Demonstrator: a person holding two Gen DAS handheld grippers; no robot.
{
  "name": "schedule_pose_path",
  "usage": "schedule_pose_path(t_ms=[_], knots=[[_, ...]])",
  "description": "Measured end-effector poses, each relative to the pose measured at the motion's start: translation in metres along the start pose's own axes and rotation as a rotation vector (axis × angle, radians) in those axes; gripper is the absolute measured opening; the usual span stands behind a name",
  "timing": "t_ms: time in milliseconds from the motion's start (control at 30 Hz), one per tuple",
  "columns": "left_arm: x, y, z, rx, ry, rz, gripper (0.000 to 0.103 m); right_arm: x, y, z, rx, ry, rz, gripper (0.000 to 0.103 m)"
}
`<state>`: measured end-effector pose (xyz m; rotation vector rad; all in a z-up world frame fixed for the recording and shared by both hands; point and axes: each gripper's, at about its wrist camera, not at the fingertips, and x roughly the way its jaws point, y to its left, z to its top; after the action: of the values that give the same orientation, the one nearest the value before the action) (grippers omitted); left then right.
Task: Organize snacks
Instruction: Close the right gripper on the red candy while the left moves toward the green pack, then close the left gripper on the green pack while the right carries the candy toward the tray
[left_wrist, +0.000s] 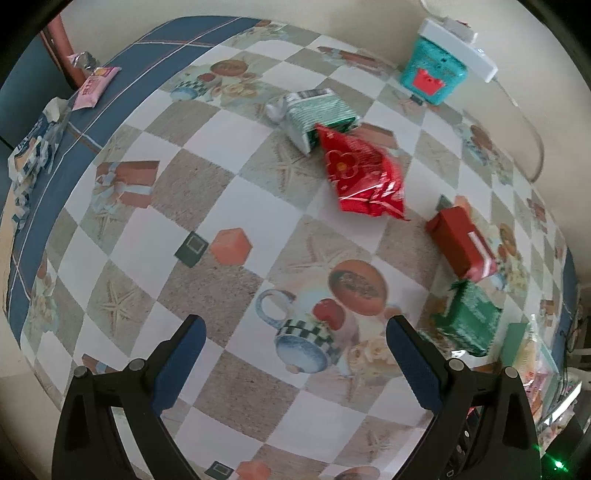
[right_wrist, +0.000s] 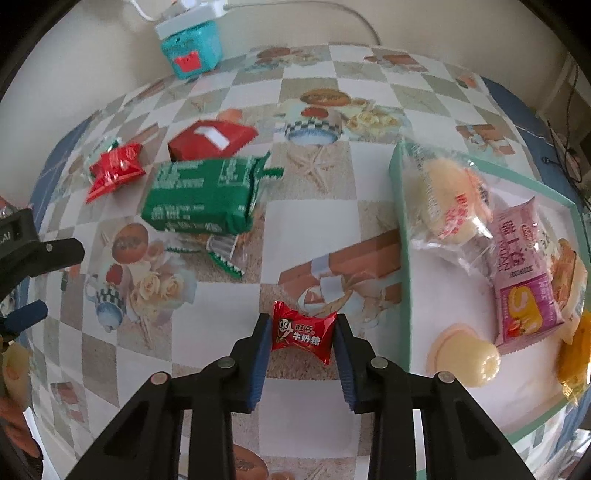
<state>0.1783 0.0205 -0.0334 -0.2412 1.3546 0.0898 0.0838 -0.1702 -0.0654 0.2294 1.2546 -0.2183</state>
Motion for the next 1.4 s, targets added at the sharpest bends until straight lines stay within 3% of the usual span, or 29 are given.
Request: schedule_pose_path(t_ms=[367, 733, 967, 1267, 1300, 1400], knots=[[-0.014, -0.029, -0.003, 0.097, -0.047, -0.07, 0.098, -0.054, -0.046, 0.021, 0.117, -0.145, 0.002, 0.035], [-0.004, -0.103, -0.023, 0.296, -0.077, -0.122, 0.098, -0.07, -0.104, 0.024, 0.246, -0.191, -0.022, 0.035], [0.001, -0.141, -0.039, 0.411, -0.134, -0.066, 0.098, -0.07, -0.124, 0.027, 0.281, -0.198, -0.017, 0.035], [0.02, -0.159, -0.046, 0.46, -0.185, 0.044, 0.098, -0.062, -0.134, 0.028, 0.302, -0.18, -0.003, 0.035], [0.021, -0.159, -0.045, 0.456, -0.188, 0.053, 0.095, -0.062, -0.134, 0.028, 0.302, -0.18, -0.002, 0.035], [0.02, -0.156, -0.043, 0.442, -0.213, 0.096, 0.071, -0.062, -0.134, 0.028, 0.304, -0.18, 0.0, 0.035]])
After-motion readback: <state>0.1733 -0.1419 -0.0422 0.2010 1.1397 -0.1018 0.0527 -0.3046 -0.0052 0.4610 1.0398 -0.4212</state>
